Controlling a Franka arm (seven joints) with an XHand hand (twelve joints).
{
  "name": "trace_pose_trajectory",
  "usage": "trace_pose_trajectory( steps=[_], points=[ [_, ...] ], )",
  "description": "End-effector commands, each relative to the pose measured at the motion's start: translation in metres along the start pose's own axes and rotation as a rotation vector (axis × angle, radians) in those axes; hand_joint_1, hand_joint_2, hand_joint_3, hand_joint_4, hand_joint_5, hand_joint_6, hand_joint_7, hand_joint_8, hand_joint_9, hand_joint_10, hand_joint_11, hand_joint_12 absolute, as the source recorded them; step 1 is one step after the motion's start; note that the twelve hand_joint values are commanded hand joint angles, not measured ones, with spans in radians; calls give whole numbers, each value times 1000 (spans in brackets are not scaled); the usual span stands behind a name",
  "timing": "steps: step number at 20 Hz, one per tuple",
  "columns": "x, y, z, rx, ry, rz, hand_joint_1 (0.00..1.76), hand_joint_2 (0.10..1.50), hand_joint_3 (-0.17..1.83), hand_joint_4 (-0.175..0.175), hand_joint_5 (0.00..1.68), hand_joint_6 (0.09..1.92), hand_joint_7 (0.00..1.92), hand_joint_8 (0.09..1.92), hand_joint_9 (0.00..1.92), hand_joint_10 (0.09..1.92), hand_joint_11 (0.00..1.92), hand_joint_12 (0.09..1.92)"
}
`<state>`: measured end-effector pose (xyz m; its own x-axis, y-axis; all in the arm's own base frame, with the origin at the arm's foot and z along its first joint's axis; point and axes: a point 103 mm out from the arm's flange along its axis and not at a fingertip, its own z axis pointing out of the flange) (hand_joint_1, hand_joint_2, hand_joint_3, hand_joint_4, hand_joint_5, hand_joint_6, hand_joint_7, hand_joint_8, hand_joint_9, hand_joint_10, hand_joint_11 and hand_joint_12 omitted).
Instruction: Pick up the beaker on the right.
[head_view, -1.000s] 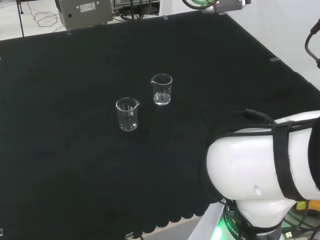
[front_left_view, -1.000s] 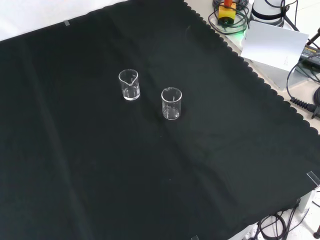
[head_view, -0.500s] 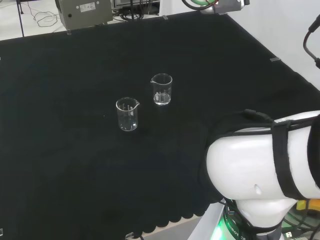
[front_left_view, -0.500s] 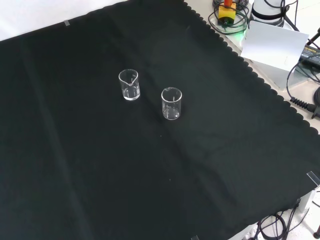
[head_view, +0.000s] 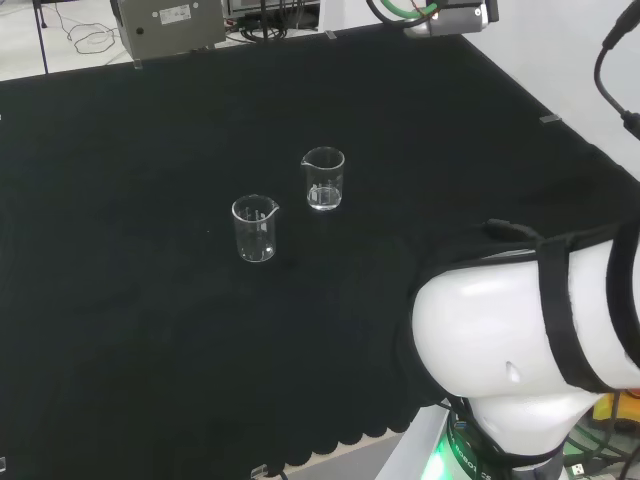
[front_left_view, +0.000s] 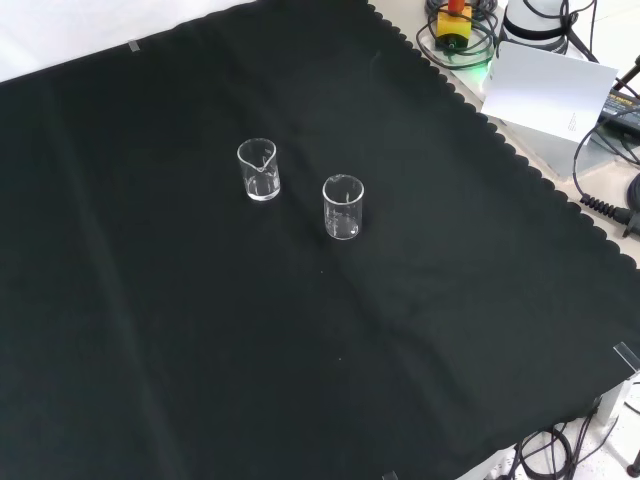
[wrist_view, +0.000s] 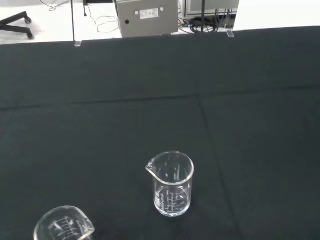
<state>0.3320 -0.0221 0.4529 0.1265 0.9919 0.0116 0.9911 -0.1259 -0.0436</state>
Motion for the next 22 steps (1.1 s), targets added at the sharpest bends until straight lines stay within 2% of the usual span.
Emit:
trace_pose_trajectory(
  steps=[1,3,6,9,11,13,22],
  points=[
    [-29,37,38,24,-4,8,92,1267,264,-22,282,87,13,348,66,657,0,1244],
    [-39,56,54,36,13,7,115,1256,256,-24,289,87,31,367,78,662,0,1252],
    [-52,81,75,23,43,-23,173,1232,240,-26,295,87,48,401,99,668,0,1264],
    [-65,100,94,4,135,-29,282,1165,212,-26,300,87,66,435,147,684,0,1290],
    [-69,111,110,27,170,-32,369,1100,191,-27,308,87,82,464,182,692,0,1320],
    [-73,121,129,59,175,-35,424,1056,179,-27,314,87,113,494,200,696,0,1335],
    [-86,151,199,134,271,-31,531,968,194,-28,334,87,164,592,217,696,0,1376]
  ],
)
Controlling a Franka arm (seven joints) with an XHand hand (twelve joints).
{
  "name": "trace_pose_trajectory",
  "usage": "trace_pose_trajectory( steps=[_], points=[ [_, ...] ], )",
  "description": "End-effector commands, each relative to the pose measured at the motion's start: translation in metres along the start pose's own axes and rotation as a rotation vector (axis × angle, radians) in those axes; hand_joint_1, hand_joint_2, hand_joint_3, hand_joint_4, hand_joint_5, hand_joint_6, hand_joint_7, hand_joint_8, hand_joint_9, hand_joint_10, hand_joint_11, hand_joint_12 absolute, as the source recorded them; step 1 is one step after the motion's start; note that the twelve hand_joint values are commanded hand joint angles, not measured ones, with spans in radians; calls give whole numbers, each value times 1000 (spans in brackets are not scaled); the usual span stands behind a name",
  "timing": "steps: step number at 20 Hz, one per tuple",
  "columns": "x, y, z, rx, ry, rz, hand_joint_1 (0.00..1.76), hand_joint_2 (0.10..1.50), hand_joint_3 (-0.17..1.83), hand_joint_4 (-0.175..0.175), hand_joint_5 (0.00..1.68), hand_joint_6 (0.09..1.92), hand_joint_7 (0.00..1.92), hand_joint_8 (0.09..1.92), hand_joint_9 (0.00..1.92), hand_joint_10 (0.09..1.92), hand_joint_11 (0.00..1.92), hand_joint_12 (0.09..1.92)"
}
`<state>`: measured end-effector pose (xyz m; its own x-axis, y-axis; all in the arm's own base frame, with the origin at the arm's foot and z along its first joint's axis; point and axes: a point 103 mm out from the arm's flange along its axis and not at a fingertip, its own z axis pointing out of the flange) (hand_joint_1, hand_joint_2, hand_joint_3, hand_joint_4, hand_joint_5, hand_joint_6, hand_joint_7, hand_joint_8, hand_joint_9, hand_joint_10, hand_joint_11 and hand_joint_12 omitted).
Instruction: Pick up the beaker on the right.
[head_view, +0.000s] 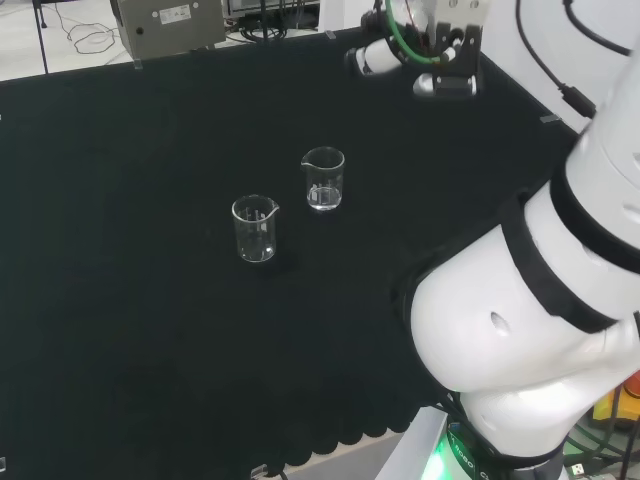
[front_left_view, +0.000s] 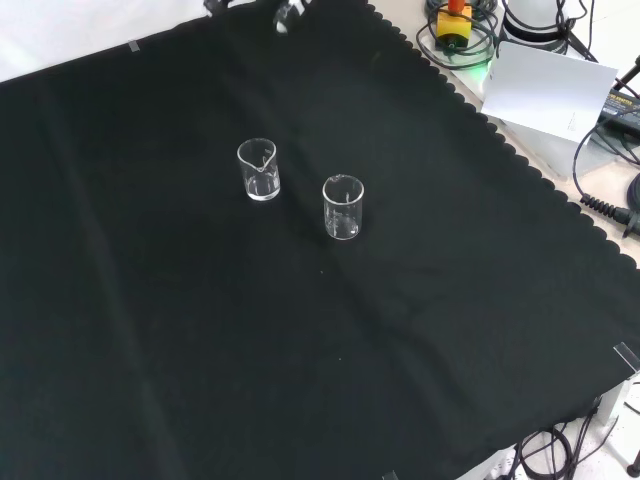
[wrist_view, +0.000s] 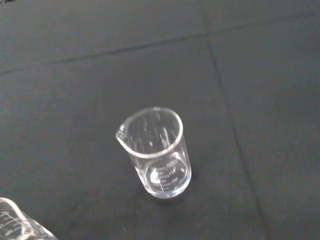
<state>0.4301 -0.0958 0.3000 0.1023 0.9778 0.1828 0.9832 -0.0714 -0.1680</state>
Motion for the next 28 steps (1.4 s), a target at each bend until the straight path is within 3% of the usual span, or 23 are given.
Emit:
trace_pose_trajectory(
  steps=[1,7,13,18,22,28],
  points=[
    [-34,47,47,5,106,-1,539,959,194,-29,341,87,164,595,222,699,0,1379],
    [-36,68,82,64,150,-48,666,877,182,-33,382,87,148,606,250,710,0,1389],
    [-39,81,113,104,178,-77,762,676,491,-27,363,87,102,636,266,699,0,1391],
    [-44,83,128,134,184,-76,767,635,534,-27,376,87,123,646,275,700,0,1387],
    [-49,83,135,138,200,-81,767,624,538,-27,397,87,119,642,279,699,0,1387],
    [-52,81,160,121,283,-139,786,597,550,-33,432,87,183,658,326,697,4,1418]
  ],
)
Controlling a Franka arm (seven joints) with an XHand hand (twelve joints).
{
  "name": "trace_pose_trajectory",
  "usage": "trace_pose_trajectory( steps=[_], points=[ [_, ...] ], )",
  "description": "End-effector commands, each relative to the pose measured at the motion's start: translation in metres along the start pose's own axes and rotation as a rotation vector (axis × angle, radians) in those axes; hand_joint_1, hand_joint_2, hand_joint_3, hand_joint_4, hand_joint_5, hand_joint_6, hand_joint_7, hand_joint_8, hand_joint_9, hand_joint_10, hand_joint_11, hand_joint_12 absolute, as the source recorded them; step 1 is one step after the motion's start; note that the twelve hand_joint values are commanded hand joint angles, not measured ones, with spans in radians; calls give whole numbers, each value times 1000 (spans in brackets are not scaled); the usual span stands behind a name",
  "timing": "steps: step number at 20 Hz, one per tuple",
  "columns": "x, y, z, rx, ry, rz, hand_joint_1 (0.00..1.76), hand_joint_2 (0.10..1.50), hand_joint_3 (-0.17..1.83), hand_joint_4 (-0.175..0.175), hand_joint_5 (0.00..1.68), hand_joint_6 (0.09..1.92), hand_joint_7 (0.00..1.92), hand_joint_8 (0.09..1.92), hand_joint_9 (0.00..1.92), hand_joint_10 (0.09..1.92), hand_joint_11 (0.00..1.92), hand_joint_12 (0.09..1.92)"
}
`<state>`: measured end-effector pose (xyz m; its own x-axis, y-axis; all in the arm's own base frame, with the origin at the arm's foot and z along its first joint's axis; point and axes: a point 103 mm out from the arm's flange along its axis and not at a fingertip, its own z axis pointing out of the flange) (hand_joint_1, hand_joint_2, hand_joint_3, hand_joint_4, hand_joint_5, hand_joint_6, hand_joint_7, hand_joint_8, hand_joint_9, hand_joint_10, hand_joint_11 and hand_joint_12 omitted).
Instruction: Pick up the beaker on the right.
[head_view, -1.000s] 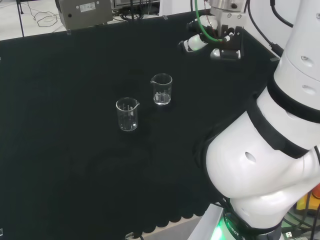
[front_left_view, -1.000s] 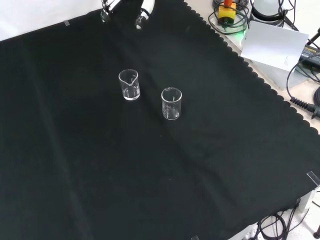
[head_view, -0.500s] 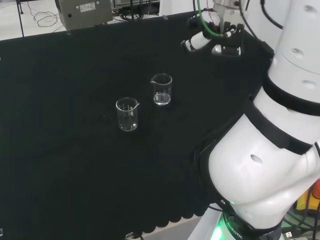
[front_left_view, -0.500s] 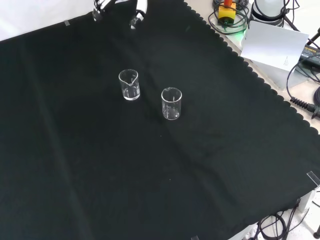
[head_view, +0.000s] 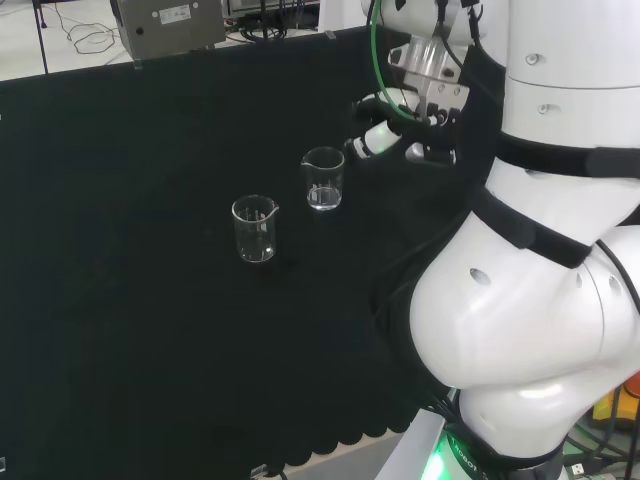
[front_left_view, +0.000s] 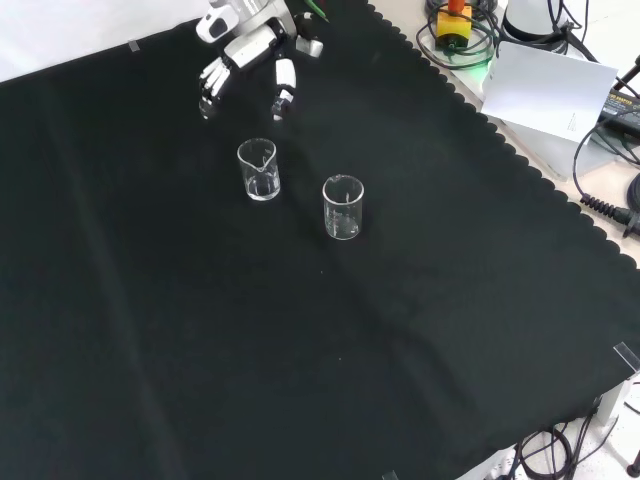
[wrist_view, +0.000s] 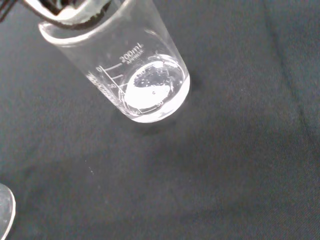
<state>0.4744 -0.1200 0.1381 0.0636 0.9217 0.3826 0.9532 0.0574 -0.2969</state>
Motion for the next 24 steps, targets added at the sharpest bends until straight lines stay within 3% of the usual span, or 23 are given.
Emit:
trace_pose_trajectory(
  steps=[1,11,17,20,24],
  points=[
    [-7,11,15,-42,92,-77,784,593,552,-35,442,87,193,660,339,698,7,1422],
    [-5,22,41,-52,190,-174,820,574,555,-52,512,87,284,681,418,661,45,1410],
    [-6,33,56,-77,243,-242,796,537,549,-46,331,87,144,629,346,628,7,1390],
    [-4,39,62,-94,281,-277,817,520,543,-48,323,87,131,627,339,628,0,1381],
    [-1,49,70,-39,360,-290,838,512,544,-49,330,87,123,625,315,626,0,1335]
  ],
)
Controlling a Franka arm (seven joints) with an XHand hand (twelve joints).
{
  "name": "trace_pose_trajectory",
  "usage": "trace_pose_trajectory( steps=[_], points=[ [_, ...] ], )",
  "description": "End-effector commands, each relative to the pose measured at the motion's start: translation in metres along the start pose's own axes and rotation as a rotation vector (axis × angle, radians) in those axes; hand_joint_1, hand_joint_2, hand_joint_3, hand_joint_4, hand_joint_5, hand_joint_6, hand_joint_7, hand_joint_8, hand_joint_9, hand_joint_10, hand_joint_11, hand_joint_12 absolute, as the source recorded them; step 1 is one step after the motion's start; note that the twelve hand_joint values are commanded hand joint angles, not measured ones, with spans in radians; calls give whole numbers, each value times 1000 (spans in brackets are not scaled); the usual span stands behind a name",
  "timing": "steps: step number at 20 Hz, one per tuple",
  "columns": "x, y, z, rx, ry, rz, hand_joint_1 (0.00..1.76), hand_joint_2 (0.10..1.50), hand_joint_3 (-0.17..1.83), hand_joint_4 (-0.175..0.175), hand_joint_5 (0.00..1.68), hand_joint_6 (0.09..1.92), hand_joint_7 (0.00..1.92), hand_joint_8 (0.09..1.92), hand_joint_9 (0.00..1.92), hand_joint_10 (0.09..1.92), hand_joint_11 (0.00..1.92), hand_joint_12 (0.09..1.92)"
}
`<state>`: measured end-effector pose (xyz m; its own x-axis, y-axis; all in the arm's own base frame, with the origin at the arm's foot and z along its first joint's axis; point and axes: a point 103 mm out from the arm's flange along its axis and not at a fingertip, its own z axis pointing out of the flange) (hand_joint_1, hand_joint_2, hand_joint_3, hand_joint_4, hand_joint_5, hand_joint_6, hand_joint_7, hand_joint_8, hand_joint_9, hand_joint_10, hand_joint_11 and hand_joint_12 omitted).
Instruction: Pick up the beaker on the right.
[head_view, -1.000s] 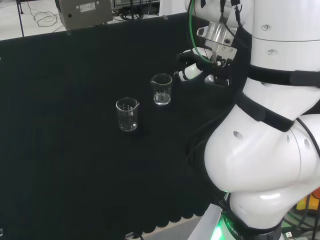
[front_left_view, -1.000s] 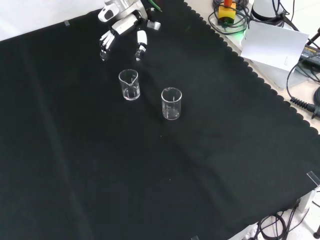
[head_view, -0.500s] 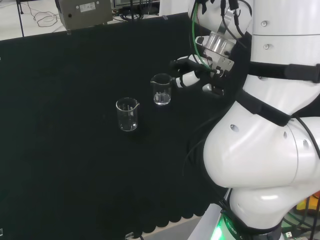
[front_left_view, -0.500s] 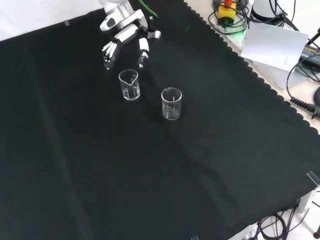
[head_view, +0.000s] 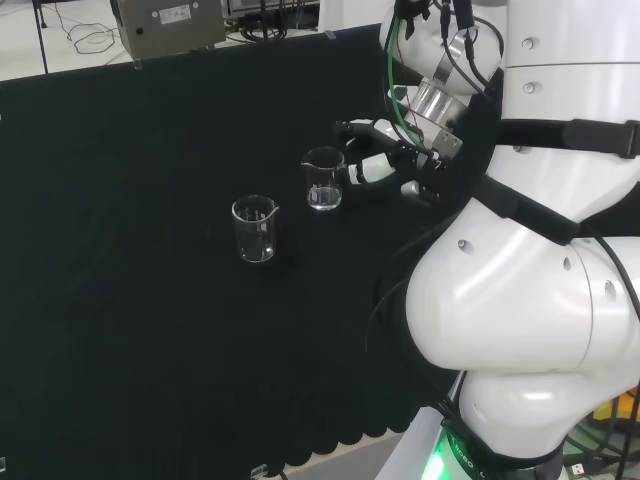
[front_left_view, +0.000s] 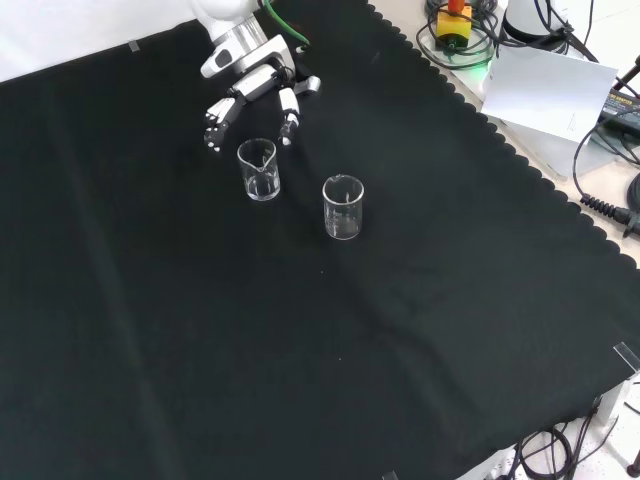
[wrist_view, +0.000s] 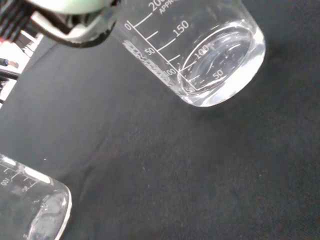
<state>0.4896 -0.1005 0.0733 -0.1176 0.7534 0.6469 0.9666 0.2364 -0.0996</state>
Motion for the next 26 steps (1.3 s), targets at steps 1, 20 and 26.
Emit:
trace_pose_trajectory(
  steps=[1,20,26],
  points=[
    [-2,15,14,18,127,-26,840,511,545,-48,324,87,112,621,303,623,0,1319],
    [12,21,25,-96,121,-106,941,497,609,-35,481,87,265,659,405,624,2,1366],
    [8,25,33,-86,162,-82,956,490,622,-37,514,88,306,674,451,629,22,1376]
  ],
)
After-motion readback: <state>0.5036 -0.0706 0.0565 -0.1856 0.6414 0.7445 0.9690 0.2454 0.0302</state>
